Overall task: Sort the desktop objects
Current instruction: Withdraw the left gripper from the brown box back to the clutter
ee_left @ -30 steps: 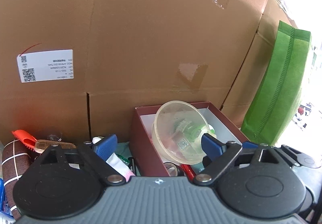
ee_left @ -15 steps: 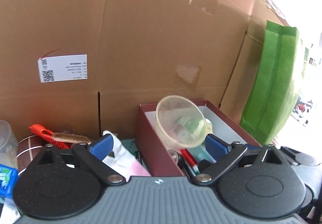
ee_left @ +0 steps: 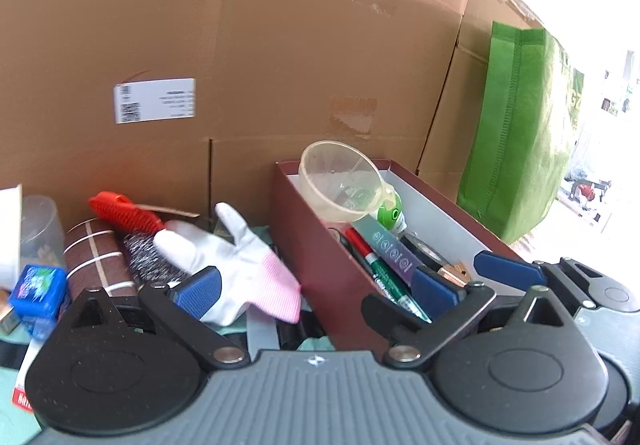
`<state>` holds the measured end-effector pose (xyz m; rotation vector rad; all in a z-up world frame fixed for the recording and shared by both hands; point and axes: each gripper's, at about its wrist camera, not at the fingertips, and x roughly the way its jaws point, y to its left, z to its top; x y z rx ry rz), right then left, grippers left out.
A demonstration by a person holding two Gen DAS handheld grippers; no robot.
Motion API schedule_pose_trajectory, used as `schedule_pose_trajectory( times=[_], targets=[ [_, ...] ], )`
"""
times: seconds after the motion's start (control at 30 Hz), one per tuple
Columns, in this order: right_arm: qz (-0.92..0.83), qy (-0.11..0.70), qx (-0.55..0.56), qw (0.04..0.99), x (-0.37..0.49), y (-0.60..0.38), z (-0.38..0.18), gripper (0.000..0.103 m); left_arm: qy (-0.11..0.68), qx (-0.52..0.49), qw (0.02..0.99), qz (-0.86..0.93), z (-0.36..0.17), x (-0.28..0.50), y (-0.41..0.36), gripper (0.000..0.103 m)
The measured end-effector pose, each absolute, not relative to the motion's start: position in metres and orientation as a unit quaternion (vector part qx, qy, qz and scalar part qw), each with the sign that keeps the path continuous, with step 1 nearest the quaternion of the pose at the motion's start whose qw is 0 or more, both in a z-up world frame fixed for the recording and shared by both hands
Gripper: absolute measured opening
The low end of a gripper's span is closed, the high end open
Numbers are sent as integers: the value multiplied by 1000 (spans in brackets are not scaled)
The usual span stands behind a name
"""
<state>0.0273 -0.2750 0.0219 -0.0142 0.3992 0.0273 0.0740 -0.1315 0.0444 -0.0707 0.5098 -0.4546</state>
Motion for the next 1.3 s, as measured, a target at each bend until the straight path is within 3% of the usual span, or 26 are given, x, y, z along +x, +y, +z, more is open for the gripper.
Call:
schedule_pose_trajectory(
  times=[0.6, 1.13, 1.3],
  targets=[
    [141, 192, -34, 971, -18, -163, -7, 94, 212, -101, 964, -129, -6, 0, -12, 103],
    [160, 247, -34, 955, 38, -97, -34, 92, 233, -122, 962, -75, -15, 46, 70, 103],
    [157, 268, -30, 950, 64, -87, -42, 82, 237, -111, 962, -77, -16, 70, 70, 101]
  ],
)
